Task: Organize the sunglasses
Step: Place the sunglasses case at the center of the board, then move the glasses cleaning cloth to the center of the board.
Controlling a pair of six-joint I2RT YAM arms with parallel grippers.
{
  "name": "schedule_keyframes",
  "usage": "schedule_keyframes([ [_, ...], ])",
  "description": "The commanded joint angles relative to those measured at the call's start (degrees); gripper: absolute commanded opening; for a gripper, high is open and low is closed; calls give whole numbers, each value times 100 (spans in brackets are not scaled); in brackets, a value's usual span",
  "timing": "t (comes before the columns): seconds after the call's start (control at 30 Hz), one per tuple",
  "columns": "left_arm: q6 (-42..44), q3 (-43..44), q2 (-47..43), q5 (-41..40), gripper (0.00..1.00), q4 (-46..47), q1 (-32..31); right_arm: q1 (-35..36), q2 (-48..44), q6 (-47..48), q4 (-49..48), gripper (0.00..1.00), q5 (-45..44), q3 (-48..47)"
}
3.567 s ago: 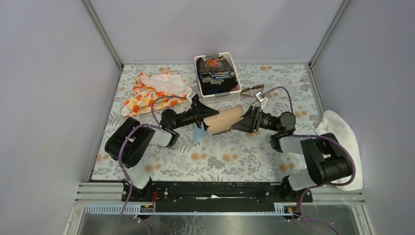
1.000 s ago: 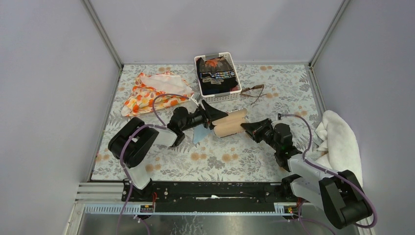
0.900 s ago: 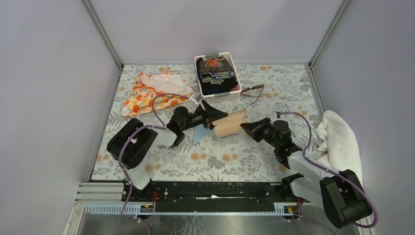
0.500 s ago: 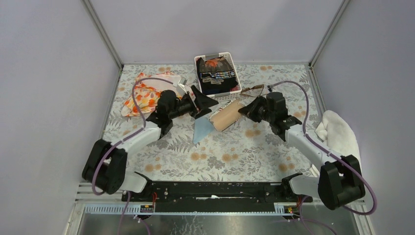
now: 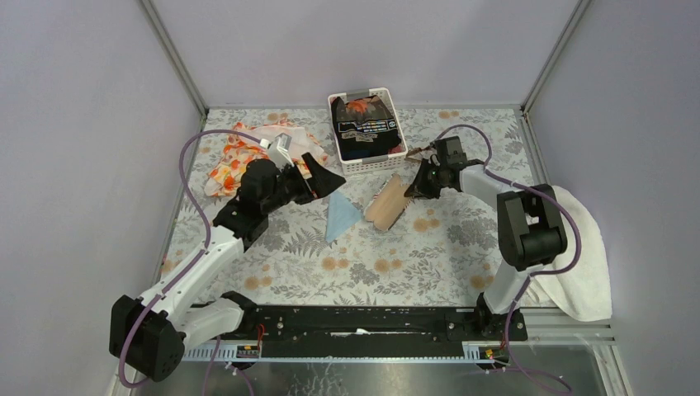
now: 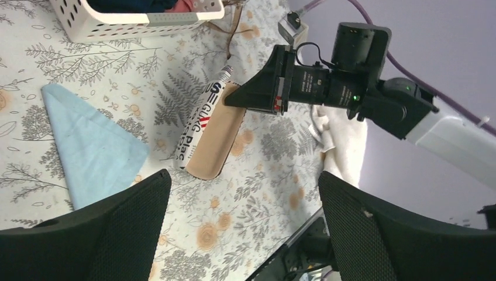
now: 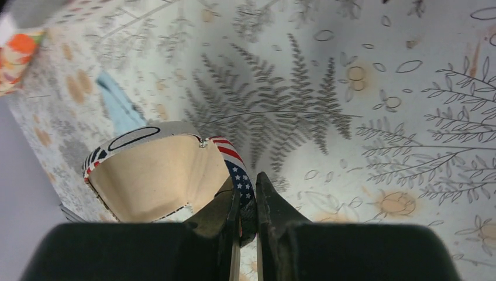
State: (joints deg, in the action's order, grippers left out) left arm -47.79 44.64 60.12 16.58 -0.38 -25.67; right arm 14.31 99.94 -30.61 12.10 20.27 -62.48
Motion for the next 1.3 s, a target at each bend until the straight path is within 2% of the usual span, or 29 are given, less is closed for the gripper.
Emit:
schedule_keyframes([
  [0.0, 889, 275, 271, 510, 99, -702, 36, -67, 415, 265, 43, 11, 379, -288],
  [0.07, 878, 248, 392, 755, 99, -659, 34, -69, 489, 342, 64, 27, 298, -321],
  [0.17, 878, 212, 435, 792, 99, -641, 36, -68, 291, 332, 56, 58, -24, -293],
  [0.23, 951, 245, 445, 721, 99, -738, 36, -64, 6, 327, 117, 68, -238, -323],
  [0.33, 1082, 384, 461, 636, 99, -953, 36, -69, -559, 385, 376, 74, -699, -442],
  [0.5, 1162, 547, 457, 758, 99, -1034, 36, -69, -1543, 420, 632, 76, -1596, -435],
  [0.6, 1186, 627, 474, 756, 99, -1050, 34, -77, -2148, 293, 606, 74, -1994, -118],
  [0.67, 1281, 683, 550, 459, 99, -1271, 23, -77, -2539, 204, 343, 74, -1992, 292],
  [0.73, 1399, 774, 759, -276, 99, -1774, -46, -77, -2883, 96, 239, 74, -1993, 649],
  [0.8, 1350, 861, 988, -989, 92, -2100, -141, -73, -3175, -41, 232, 74, -1993, 946],
  [0.87, 1265, 803, 1137, -1504, 81, -2008, -386, -77, -3434, -154, 178, 74, -2000, 1217],
  [1.0, 1126, 601, 1717, -2166, 65, -1826, -921, -77, -3777, -254, 217, 74, -1998, 1558],
  [1.27, 773, 0, 2461, -2616, 59, -1478, -1087, -77, -4009, -248, 421, 74, -2061, 1701],
])
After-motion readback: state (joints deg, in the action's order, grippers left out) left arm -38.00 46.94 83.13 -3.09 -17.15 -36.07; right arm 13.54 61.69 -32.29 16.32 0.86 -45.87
